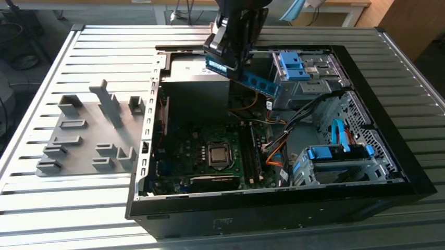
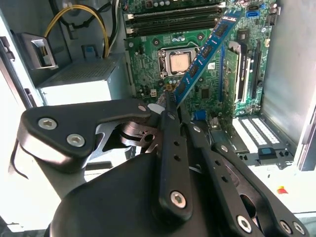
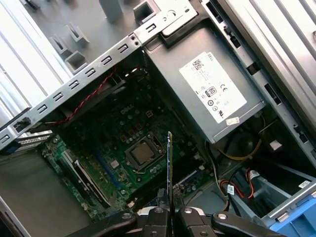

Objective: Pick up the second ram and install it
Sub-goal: 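Insert the second ram into the second slot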

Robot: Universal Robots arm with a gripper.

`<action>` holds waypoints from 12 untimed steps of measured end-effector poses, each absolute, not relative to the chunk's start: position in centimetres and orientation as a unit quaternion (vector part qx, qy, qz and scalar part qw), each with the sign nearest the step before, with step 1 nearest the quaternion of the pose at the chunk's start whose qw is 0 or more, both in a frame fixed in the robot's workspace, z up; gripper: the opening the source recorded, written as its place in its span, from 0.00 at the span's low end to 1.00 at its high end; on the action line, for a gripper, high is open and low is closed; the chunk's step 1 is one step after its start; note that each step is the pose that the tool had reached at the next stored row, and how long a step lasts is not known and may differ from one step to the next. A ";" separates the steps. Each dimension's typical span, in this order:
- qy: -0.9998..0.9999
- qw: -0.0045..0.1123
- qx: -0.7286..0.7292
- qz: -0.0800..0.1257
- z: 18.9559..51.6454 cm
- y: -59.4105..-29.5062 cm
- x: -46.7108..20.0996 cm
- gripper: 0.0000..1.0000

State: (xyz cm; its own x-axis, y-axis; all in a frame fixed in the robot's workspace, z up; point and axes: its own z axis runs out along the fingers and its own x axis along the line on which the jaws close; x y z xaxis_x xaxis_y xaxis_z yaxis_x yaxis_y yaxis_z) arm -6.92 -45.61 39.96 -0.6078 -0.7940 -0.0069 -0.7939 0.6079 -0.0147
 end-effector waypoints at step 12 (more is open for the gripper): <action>0.909 0.006 -0.417 -0.005 39.9 -45.6 -6.9 0.14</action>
State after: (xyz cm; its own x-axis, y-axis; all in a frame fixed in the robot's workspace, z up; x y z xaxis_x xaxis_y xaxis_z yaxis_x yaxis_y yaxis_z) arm -6.92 -45.61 39.95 -0.6525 -0.7577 -0.0069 -0.7576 0.6526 -0.0147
